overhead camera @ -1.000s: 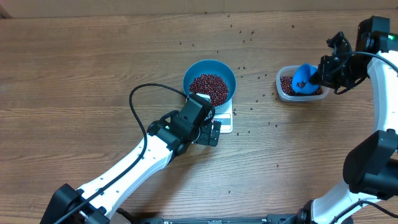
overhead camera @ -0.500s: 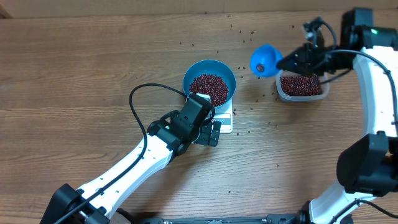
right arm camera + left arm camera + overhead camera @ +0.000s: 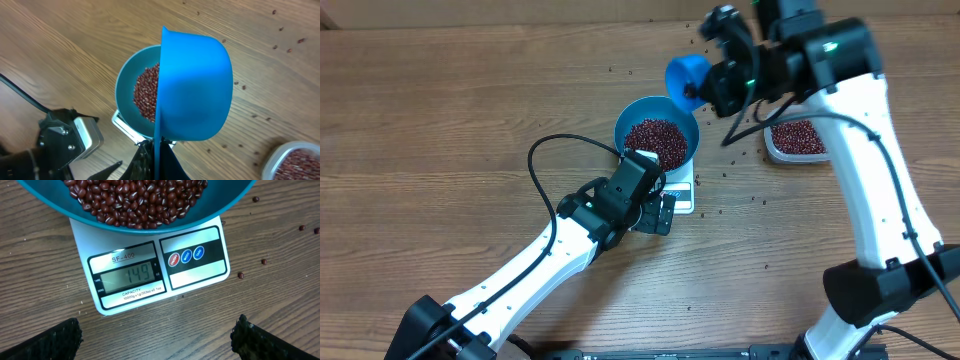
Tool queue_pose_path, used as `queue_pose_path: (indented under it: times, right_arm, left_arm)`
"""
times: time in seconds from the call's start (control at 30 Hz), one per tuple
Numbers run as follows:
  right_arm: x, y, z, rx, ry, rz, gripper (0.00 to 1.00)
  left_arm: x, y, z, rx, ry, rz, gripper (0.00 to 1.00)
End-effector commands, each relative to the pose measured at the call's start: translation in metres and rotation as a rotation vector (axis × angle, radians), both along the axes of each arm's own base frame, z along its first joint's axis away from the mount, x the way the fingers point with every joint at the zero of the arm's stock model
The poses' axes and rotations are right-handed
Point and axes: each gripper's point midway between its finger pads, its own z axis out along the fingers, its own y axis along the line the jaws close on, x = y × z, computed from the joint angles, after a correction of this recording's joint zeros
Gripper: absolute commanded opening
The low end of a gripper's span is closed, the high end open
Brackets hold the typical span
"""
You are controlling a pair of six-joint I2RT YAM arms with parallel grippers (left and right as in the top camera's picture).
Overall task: Scoop item into bowl and weigh 150g on scale
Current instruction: 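Carry the scoop over the teal bowl with the right gripper, then tip the blue scoop over the teal bowl to add a few beans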
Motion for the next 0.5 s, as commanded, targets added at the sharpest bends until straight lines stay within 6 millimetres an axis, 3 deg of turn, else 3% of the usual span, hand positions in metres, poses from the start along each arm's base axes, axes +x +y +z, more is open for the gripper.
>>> queue_pose_path:
  times: [0.0,0.47]
  right_arm:
    - [0.002,-0.006,0.006,-0.142,-0.090,-0.029,0.04]
    - [-0.012,0.024,0.005,-0.214,-0.141,0.065,0.04]
  left_arm:
    - [0.000,0.001,-0.001,0.009,-0.004,-0.006,1.00]
    - [0.000,0.001,-0.001,0.009,-0.004,-0.006,0.99]
